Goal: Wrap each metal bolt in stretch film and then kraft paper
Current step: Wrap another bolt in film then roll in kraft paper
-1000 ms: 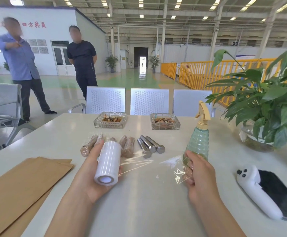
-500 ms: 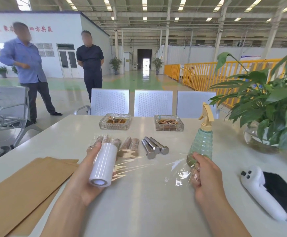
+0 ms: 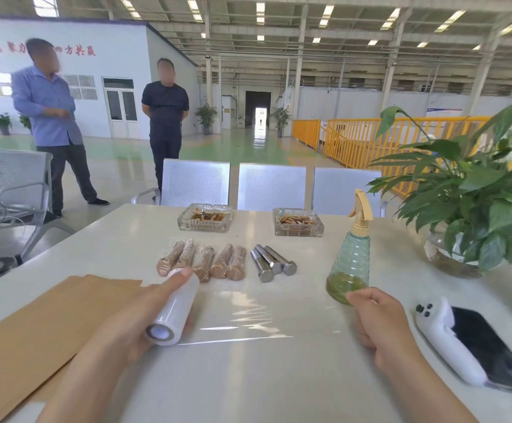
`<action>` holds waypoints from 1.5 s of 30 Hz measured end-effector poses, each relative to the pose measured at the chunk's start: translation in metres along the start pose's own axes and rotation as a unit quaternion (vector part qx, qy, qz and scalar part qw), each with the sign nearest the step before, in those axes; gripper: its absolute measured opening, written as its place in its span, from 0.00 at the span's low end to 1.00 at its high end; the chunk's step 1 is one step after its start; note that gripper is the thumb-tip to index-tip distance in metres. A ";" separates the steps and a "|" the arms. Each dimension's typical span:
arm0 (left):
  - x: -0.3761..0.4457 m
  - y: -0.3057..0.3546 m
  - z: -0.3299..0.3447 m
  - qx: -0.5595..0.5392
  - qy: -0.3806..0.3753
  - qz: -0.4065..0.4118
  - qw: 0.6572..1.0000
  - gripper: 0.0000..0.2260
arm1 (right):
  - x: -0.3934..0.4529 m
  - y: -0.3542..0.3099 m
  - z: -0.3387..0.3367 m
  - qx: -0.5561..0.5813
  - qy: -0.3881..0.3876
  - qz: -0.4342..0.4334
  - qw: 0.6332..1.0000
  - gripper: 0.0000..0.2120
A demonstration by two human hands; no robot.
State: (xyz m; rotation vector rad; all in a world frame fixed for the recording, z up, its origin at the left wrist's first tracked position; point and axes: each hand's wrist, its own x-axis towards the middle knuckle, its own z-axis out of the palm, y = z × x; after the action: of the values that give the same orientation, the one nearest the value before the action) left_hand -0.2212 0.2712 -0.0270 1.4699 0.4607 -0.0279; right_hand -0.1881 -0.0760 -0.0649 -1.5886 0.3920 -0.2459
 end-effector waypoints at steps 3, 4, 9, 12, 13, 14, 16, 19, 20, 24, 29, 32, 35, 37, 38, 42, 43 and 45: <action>-0.014 0.007 0.000 0.102 0.008 0.019 0.995 0.34 | -0.001 -0.003 -0.003 -0.074 0.025 -0.021 0.997 0.11; -0.017 0.009 0.001 0.117 0.026 0.025 0.993 0.33 | -0.002 -0.004 -0.004 -0.092 0.034 -0.031 0.995 0.11; -0.029 0.018 0.005 0.319 0.128 0.081 0.936 0.17 | -0.013 -0.001 -0.005 -0.214 0.054 -0.104 0.970 0.09; -0.025 0.016 0.008 0.407 0.122 0.090 0.901 0.18 | -0.020 0.000 -0.001 -0.286 0.065 -0.123 0.948 0.08; -0.023 0.014 0.009 0.429 0.123 0.089 0.890 0.18 | -0.022 0.001 0.001 -0.312 0.074 -0.128 0.938 0.08; -0.022 0.012 0.011 0.442 0.124 0.094 0.884 0.18 | -0.024 0.002 0.003 -0.338 0.084 -0.133 0.928 0.08; -0.018 0.008 0.013 0.469 0.129 0.108 0.867 0.16 | -0.028 0.005 0.006 -0.375 0.096 -0.148 0.910 0.08; -0.006 0.003 0.009 0.525 0.136 0.124 0.831 0.10 | -0.029 0.007 0.005 -0.398 0.108 -0.162 0.897 0.08; -0.003 0.001 0.006 0.532 0.138 0.129 0.825 0.07 | -0.028 0.007 0.004 -0.402 0.109 -0.165 0.894 0.08; 0.000 0.003 -0.007 0.467 0.184 0.174 0.847 0.15 | -0.025 0.010 0.004 -0.426 0.111 -0.187 0.878 0.08; -0.015 -0.012 0.016 0.578 0.179 0.200 0.770 0.21 | -0.020 0.016 0.007 -0.507 0.132 -0.184 0.832 0.09; -0.017 -0.016 0.020 0.641 0.161 0.162 0.733 0.27 | -0.018 0.018 0.003 -0.522 0.126 -0.189 0.822 0.08; -0.016 -0.015 0.017 0.645 0.157 0.155 0.732 0.27 | -0.015 0.017 -0.003 -0.522 0.113 -0.190 0.824 0.09; -0.015 -0.014 0.016 0.636 0.158 0.159 0.739 0.27 | -0.012 0.016 -0.006 -0.505 0.104 -0.180 0.838 0.10; -0.016 -0.013 0.016 0.635 0.157 0.160 0.739 0.27 | -0.011 0.016 -0.008 -0.484 0.101 -0.171 0.852 0.10; -0.018 -0.015 0.018 0.636 0.153 0.169 0.737 0.27 | -0.006 0.007 -0.019 -0.355 0.048 -0.114 0.927 0.08; -0.019 -0.015 0.019 0.635 0.152 0.170 0.738 0.28 | -0.004 0.002 -0.022 -0.303 0.026 -0.098 0.947 0.08; -0.019 -0.015 0.021 0.629 0.149 0.174 0.743 0.30 | 0.001 -0.003 -0.028 -0.222 0.012 -0.072 0.972 0.10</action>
State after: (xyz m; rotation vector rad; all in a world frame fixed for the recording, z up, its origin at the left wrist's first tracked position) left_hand -0.2374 0.2440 -0.0346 2.9287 0.4127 0.2490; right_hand -0.1979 -0.1018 -0.0602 -2.0599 0.3659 -0.3032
